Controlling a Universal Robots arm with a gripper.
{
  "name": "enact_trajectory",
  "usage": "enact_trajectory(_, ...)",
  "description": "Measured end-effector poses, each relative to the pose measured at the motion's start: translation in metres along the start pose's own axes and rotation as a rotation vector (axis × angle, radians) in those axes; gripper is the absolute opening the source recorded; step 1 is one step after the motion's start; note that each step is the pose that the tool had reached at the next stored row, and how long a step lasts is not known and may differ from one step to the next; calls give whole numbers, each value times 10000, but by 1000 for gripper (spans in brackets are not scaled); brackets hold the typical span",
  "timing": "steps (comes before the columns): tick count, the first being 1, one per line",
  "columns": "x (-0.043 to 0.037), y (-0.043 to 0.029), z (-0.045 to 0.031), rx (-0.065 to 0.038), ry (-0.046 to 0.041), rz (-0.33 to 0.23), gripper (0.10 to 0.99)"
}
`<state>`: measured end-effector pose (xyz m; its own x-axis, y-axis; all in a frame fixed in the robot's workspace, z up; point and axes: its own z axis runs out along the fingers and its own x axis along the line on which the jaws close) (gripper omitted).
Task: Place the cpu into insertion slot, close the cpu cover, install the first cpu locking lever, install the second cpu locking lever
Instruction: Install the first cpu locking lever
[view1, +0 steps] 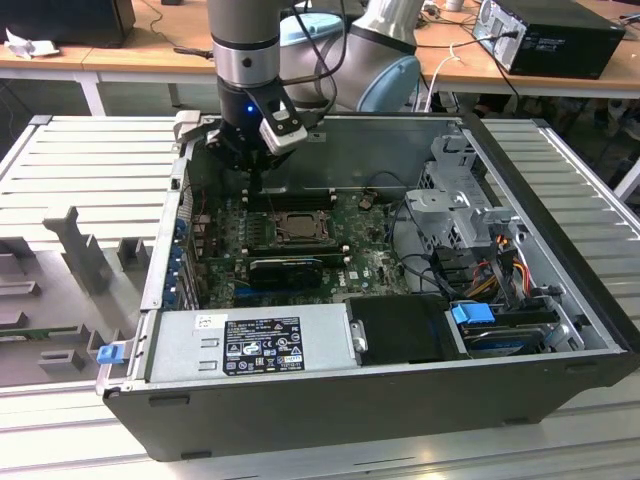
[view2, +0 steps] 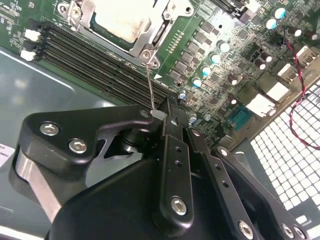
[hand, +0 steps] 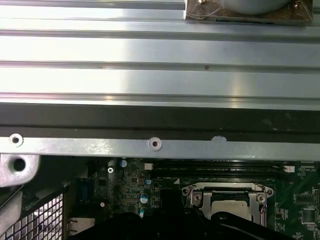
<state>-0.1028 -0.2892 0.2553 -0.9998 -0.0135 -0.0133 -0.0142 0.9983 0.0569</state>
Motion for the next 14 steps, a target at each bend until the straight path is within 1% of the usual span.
enact_trajectory(4, -43, -1, 0, 0, 1, -1, 106)
enact_trajectory(10, -78, -1, 2, -1, -1, 0, 106)
enact_trajectory(14, -132, -2, 3, 1, 4, -57, 106)
